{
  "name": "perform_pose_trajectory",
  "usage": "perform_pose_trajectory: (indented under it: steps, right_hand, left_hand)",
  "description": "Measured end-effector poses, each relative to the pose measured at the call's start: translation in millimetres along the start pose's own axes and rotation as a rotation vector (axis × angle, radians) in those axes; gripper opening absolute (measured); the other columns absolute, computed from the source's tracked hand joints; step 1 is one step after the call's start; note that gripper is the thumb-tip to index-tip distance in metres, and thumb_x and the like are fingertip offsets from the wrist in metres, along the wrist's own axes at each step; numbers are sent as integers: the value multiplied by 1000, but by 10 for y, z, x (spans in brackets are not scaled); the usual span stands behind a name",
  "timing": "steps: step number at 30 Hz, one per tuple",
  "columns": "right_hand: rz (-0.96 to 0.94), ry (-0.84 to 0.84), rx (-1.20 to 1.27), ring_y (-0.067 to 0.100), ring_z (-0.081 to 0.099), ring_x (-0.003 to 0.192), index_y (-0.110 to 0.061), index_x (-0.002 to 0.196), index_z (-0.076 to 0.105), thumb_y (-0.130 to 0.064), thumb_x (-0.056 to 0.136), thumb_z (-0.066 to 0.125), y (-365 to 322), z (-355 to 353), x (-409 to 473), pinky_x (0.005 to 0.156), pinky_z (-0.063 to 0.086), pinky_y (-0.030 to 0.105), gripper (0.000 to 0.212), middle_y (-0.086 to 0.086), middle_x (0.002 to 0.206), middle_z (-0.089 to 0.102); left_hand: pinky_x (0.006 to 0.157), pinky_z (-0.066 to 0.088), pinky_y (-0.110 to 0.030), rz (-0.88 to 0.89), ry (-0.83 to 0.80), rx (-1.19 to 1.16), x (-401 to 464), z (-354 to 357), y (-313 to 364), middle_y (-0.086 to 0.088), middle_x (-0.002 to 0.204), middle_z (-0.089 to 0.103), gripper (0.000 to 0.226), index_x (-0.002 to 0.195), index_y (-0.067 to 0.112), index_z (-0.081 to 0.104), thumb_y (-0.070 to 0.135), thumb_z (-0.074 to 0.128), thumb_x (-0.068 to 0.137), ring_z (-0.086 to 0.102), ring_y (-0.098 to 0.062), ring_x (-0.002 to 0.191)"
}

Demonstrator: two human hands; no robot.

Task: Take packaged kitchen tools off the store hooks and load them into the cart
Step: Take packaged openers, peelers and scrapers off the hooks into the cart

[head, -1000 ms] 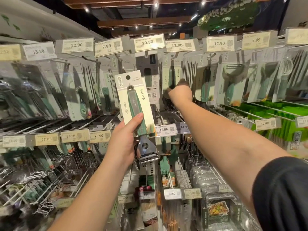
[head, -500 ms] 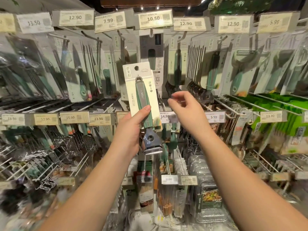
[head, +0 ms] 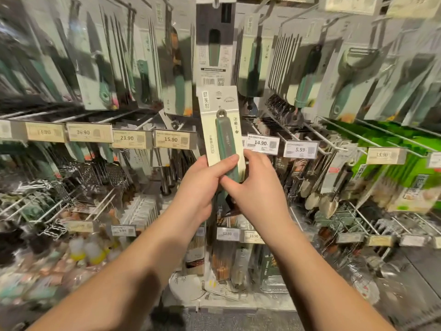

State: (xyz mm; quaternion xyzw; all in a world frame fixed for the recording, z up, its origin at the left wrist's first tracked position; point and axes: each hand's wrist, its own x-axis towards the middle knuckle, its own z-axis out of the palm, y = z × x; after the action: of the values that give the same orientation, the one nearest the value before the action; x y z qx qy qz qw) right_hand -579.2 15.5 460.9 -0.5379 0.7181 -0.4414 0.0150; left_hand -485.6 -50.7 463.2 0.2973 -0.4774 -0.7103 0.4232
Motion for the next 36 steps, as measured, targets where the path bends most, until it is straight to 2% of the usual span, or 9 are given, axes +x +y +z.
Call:
perform_pose_trajectory:
  steps: [3,7,9,12,15,18,24,31,36]
  right_hand:
    - [28,19,8,6,53,98,-28,129,58,-38,85,67,25,-18,9,76,45,21,46,-7,113,58]
    - [77,32,57,7,58,91,-32,124,60,-45,88,62,58,-68,60,68,47,22,39,-10,105,61]
    - [95,31,88,7,59,85,-33,119,62,-41,87,63,75,-102,93,64,45,24,33,-11,99,64]
    - [146,5,96,9,63,79,-30,127,59,-41,85,63,82,-146,136,62,46,27,44,-11,95,68]
    - [198,-24,103,5,64,73,-28,126,57,-43,87,63,90,-211,167,58,44,24,42,-14,89,68]
    - [213,-39,79,-1,62,69,-25,122,58,-44,87,64,95,-257,197,55,42,21,40,-15,85,68]
    - [212,34,87,-2,61,70,-26,121,58,-38,85,66,75,-384,360,51,39,15,38,-15,89,68]
    - [186,212,164,10,64,69,-14,149,38,-36,89,62,60,-512,776,54,42,24,69,3,117,66]
    - [165,292,144,6,60,67,-12,153,34,-36,90,61,4,-570,1027,63,46,28,73,4,136,58]
  left_hand:
    - [73,56,-22,-7,-19,-4,-11,25,-14,-6,110,76,31,122,11,67,11,69,91,73,-17,97]
    - [109,44,-41,-15,-30,-13,-28,46,34,-1,128,69,74,140,11,53,46,80,80,64,-18,120]
    - [112,40,-45,-13,-49,-20,-22,35,35,0,127,70,70,138,14,55,49,76,81,63,-19,122]
    - [104,48,-41,-11,-59,9,-26,18,42,1,125,71,50,137,14,56,34,70,93,66,-17,117]
    - [77,59,-26,32,-65,63,-17,-15,81,1,112,76,29,124,17,63,17,68,95,73,-14,101]
    - [67,57,-20,59,-35,89,-5,-29,149,0,107,77,29,119,17,65,11,70,91,74,-14,97]
    - [71,59,-25,123,-10,80,24,12,383,0,105,78,29,117,15,65,10,72,89,74,-15,96]
    - [59,56,-17,193,-21,62,25,66,666,4,99,79,24,114,17,66,8,68,92,75,-6,81]
    - [81,58,-34,189,-24,51,-10,105,736,1,103,78,29,119,15,65,10,69,91,75,-13,92]
